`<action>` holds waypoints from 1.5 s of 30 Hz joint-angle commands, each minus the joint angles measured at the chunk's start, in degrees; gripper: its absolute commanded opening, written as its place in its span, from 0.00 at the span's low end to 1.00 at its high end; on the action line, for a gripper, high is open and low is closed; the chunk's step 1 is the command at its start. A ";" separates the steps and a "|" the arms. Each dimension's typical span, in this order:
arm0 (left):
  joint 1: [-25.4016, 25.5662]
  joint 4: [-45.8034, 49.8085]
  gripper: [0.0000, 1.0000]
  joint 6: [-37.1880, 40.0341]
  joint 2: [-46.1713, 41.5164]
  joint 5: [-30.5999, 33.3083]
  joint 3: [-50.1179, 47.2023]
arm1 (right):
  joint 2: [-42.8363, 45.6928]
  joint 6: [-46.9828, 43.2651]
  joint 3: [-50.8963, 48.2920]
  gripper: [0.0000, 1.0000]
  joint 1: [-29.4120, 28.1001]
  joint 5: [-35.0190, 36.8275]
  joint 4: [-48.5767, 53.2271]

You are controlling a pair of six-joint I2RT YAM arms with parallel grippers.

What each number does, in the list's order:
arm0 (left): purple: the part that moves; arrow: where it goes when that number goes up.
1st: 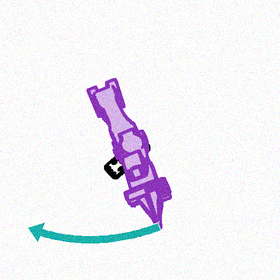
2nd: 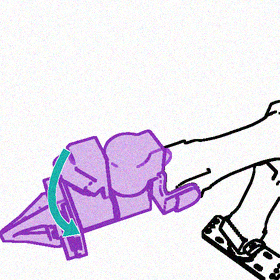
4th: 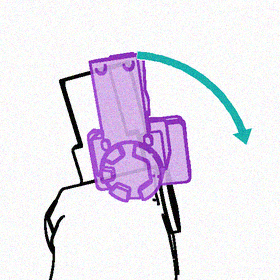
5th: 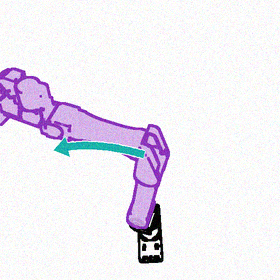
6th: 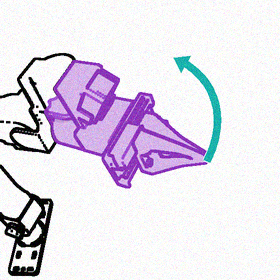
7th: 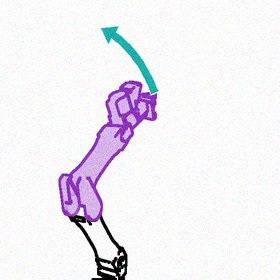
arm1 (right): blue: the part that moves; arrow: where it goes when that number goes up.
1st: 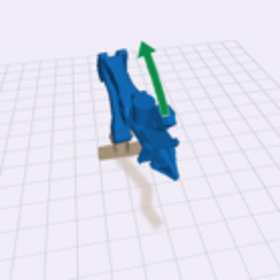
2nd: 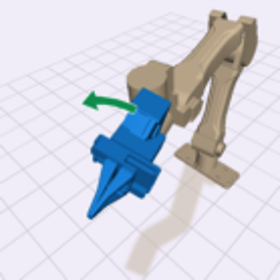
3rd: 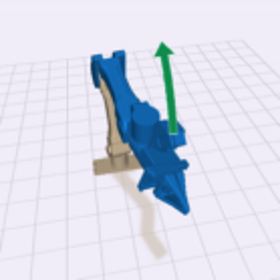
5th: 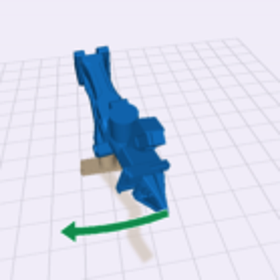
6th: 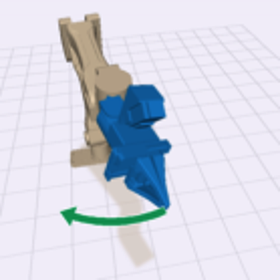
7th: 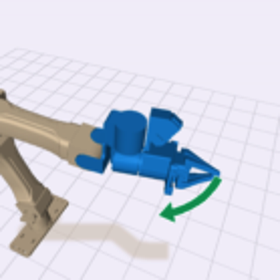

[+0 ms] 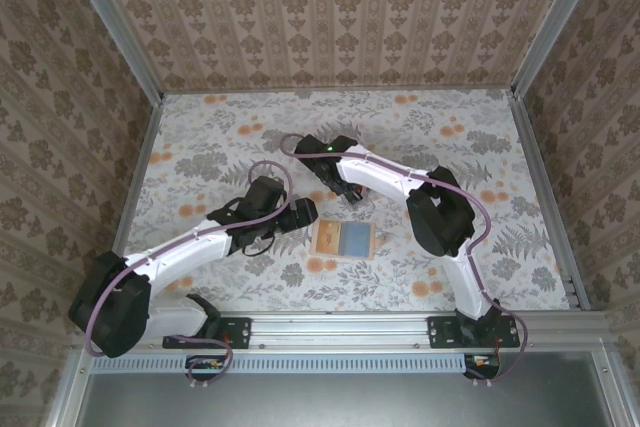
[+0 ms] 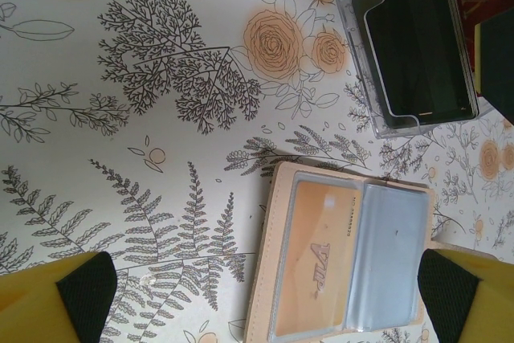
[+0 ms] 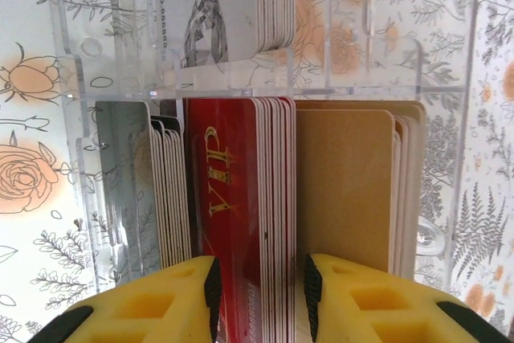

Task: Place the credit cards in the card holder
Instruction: Pick up the credit card from the storage box.

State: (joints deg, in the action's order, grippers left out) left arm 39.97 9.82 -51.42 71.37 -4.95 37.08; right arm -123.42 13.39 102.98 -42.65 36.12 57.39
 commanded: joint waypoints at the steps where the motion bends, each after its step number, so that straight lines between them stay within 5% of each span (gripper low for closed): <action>1: -0.60 0.37 1.00 -1.22 -1.50 0.04 -1.05 | 0.66 -1.33 -0.05 0.35 -0.14 5.46 0.50; 17: -0.59 0.53 1.00 -1.40 -1.68 -0.03 -1.32 | 0.15 -1.13 -1.28 0.28 -0.01 0.97 0.35; 45: -0.60 0.44 1.00 -1.76 -1.85 0.03 -1.86 | 4.21 -0.76 -2.64 0.11 -0.14 5.81 0.18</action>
State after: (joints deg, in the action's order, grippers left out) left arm 39.66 9.82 -52.49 70.70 -4.95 35.97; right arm -122.37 12.12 100.99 -42.81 40.14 56.34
